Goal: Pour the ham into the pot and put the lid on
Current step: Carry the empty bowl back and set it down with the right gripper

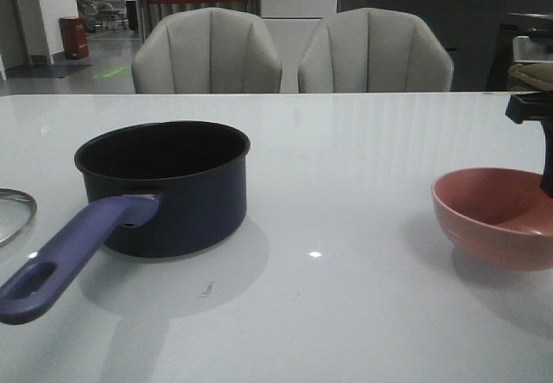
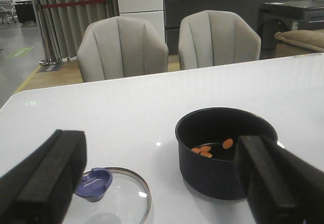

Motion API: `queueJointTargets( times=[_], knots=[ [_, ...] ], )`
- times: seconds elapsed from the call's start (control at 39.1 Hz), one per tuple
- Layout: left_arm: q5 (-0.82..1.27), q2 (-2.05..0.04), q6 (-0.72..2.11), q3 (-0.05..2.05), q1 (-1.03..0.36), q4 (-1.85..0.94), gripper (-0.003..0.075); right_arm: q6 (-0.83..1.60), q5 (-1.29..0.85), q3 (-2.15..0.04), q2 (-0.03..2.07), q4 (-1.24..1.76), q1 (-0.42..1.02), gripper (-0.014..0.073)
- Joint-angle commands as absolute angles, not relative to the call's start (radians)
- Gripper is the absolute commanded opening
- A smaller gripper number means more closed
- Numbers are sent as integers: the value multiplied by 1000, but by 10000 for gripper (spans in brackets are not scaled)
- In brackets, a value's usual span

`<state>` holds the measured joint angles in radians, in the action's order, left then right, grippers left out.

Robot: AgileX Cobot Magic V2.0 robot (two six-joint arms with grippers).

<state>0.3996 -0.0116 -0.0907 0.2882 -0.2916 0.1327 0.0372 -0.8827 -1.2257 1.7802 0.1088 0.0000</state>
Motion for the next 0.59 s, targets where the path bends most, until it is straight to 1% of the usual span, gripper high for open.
queueJointTargets(
  times=[0.0,0.13,0.26,0.44,0.56],
  knots=[
    [319,-22,-100,314,-291,136,625,52,-866,-1249,1733,102,-5,442],
    [319,-22,-100,314,-291,136,625,80,-863,-1249,1719,102,-5,441],
    [319,-22,-100,314,-291,136,625,116,-834,-1233,1656,104,-3,441],
    [319,-22,-100,314,-291,136,625,137,-674,-1107,1455,127,23,441],
    [319,-22,-100,314,-291,136,625,137,-539,-985,1293,134,79,441]
  ],
)
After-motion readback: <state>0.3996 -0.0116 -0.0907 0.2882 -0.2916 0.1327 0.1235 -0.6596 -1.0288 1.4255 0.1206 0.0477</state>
